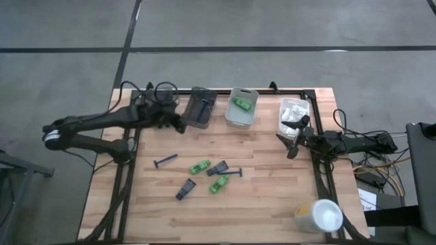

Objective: Pick & Place Travel size toiletries
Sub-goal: Put the blue razor into the right black bin

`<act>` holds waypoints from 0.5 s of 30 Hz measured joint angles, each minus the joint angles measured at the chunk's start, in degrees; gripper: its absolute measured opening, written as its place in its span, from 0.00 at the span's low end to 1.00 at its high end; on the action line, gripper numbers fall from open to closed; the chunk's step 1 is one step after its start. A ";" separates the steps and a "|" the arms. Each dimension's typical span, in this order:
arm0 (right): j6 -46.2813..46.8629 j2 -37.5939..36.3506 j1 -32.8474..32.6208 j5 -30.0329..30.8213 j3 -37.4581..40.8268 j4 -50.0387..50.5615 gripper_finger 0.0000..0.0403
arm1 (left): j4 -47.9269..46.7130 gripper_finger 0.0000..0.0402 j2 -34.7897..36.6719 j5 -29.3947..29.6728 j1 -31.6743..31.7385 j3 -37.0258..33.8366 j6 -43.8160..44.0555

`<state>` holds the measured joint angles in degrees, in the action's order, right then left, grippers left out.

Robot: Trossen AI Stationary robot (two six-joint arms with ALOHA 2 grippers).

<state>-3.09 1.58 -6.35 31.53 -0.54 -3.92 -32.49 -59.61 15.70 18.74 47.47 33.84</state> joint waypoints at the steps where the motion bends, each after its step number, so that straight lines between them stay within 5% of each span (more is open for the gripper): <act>1: -0.07 0.00 0.00 0.02 0.00 0.02 0.71 | -1.37 0.44 0.71 -0.02 -1.34 -0.29 1.63; 15: -0.01 0.00 0.01 0.02 0.00 0.00 0.63 | -7.54 0.44 3.29 -0.04 -20.34 -3.94 17.29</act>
<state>-3.11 1.58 -6.34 31.55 -0.54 -3.92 -40.03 -56.31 15.66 -1.60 43.53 51.13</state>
